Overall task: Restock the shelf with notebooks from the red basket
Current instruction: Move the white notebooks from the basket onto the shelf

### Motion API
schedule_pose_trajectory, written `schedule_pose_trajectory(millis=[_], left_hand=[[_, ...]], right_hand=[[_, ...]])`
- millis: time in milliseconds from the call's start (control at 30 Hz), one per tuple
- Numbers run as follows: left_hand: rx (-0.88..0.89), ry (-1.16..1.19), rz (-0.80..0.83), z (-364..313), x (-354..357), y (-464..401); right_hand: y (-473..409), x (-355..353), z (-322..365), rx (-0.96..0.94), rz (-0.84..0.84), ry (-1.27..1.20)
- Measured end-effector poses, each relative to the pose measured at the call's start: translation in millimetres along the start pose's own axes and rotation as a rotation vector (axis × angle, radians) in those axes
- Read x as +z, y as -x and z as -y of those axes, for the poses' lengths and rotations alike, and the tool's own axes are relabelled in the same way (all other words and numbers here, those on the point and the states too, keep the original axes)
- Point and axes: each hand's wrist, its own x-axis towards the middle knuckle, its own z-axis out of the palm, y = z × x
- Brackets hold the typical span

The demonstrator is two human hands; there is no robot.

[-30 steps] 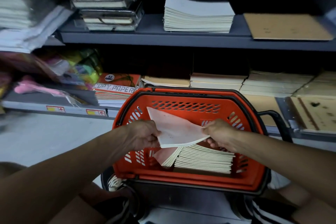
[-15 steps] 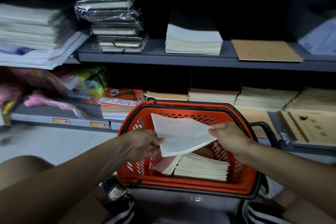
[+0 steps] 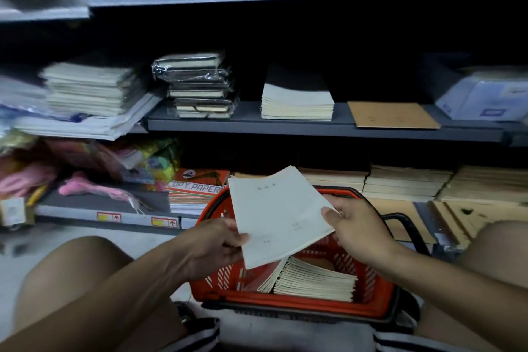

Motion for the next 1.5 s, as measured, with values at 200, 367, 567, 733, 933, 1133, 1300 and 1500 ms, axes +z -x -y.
schedule_pose_trajectory(millis=[200,367,567,733,933,1133,1300,1500], left_hand=[[0.169,0.065,-0.045,-15,5,19],[0.304,0.102,-0.064,-25,12,28],[0.435,0.078,-0.068,-44,24,32],[0.494,0.089,-0.075,-66,33,23],[0.561,0.096,-0.039,-93,42,3],[0.584,0.124,0.07,-126,53,-21],[0.669,0.052,0.118,-154,54,-40],[0.795,0.011,0.042,-182,55,-70]], right_hand=[[0,-7,12,-0.134,-0.067,0.007],[2,-10,14,-0.227,-0.124,0.006],[1,-22,25,-0.31,-0.16,-0.091],[-15,-33,31,-0.322,-0.202,-0.194],[-44,-39,27,-0.355,-0.28,-0.216],[-86,-42,35,-0.39,-0.385,-0.267],[-119,-47,40,-0.385,-0.453,-0.266],[-157,-56,46,-0.375,-0.478,-0.294]])
